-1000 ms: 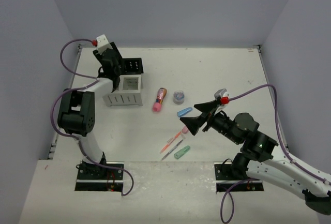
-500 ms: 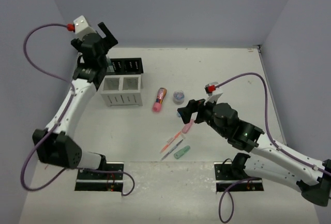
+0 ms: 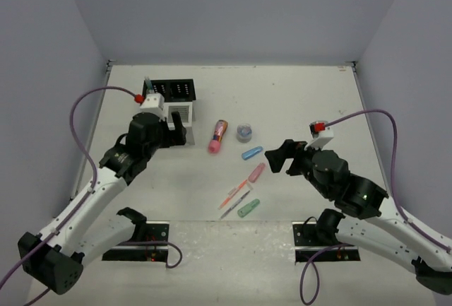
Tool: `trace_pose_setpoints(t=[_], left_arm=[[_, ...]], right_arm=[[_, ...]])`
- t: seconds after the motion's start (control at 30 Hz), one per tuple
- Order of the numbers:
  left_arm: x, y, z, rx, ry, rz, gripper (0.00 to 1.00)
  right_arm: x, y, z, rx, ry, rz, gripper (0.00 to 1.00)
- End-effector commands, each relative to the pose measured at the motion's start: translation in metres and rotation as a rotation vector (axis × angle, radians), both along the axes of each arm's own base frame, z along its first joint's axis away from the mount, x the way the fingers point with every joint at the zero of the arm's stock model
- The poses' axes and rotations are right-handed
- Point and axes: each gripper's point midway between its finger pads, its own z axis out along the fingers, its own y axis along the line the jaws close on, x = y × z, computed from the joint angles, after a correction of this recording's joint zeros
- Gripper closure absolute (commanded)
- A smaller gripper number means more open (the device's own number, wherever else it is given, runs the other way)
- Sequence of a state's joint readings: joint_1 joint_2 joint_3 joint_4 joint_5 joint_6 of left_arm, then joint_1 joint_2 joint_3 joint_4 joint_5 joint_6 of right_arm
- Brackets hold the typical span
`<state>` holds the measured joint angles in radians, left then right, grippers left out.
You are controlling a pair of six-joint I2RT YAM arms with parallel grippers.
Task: Sort the stationery into containers
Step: Pick up the pen from the center of the board.
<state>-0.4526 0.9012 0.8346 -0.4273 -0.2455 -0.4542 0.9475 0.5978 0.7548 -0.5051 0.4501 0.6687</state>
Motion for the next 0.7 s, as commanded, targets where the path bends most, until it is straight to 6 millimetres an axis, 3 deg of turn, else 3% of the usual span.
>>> trace_pose_setpoints(t=[0.0,0.23,0.4,0.57,0.67], left_arm=[[-0.024,-0.029,-0.029,0.053,0.096,-0.133,0.06],[-0.049,-0.090,-0.064,0.182,0.189,-0.325,0.12],[-0.074,-0.143,-0.080,0.252,0.221,-0.508,0.25],[-0.104,-0.173,-0.100,0.352,0.270,-0.621,0.32],[-0.121,-0.183,-0.112,0.387,0.297,-0.670,0.42]], right_arm=[[-0.018,-0.014,-0.023,-0.086,0.138,0.001,0.07],[-0.034,-0.010,-0.046,-0.151,0.238,0.076,0.11],[-0.034,-0.022,-0.053,-0.218,0.263,0.037,0.16],[-0.037,-0.025,-0.052,-0.230,0.249,0.064,0.17],[-0.038,-0.028,-0.055,-0.246,0.253,0.057,0.17]])
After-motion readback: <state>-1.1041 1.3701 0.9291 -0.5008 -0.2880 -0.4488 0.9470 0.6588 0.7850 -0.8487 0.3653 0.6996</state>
